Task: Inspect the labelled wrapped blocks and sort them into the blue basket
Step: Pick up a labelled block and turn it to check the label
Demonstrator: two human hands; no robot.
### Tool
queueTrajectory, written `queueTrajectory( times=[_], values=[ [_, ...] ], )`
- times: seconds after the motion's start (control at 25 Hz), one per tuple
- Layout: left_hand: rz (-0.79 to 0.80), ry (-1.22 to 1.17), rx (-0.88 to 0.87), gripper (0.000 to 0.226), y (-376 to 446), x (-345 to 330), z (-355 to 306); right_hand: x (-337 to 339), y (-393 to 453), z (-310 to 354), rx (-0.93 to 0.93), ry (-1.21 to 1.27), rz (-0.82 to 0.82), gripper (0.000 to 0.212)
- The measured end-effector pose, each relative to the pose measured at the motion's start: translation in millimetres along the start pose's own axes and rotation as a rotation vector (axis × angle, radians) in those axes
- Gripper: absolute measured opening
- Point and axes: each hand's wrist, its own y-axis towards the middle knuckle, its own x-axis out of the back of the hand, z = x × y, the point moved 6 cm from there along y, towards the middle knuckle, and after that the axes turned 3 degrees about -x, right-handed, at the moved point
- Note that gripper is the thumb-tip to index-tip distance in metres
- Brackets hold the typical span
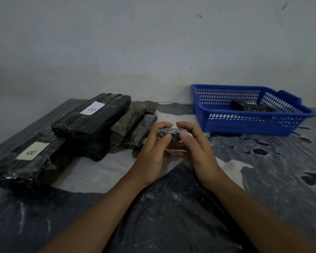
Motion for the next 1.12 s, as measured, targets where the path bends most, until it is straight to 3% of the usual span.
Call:
queueTrajectory(
  times=[0.28, 0.4, 0.52, 0.64, 0.72, 0.88, 1.12],
  values=[
    [-0.252, -0.449, 0.147, 0.047, 9.5, 20.7, 9.1, 19.7, 13.8, -19.0, -0.238, 0.137, -0.201, 0.045],
    [-0.275, -0.585, 0.198, 0.052, 10.9, 28.2, 12.4, 16.9, 11.5, -14.8, -0.265, 0.211, -0.147, 0.049],
    [-0.285, -0.492, 0.283, 0.059, 11.5, 25.5, 19.2, 9.5, 7.5, -3.4, -0.163, 0.233, -0.087, 0.048],
    [-0.294, -0.343, 0.265, 0.056, 12.9, 22.2, 21.2, 24.5, 7.3, 9.4, 0.024, 0.124, -0.251, 0.030],
    [-0.290, -0.274, 0.246, 0.045, 13.1, 20.7, 20.9, 31.0, 4.8, 18.0, 0.138, -0.048, -0.316, 0.033],
    [-0.201, -0.253, 0.334, 0.049, 12.0, 14.7, 25.2, 15.0, -3.6, 23.9, 0.342, -0.270, -0.168, 0.039],
    [-0.199, -0.251, 0.335, 0.049, 12.8, 16.9, 27.5, 4.5, -7.6, 25.5, 0.406, -0.394, -0.083, 0.025]
  ],
)
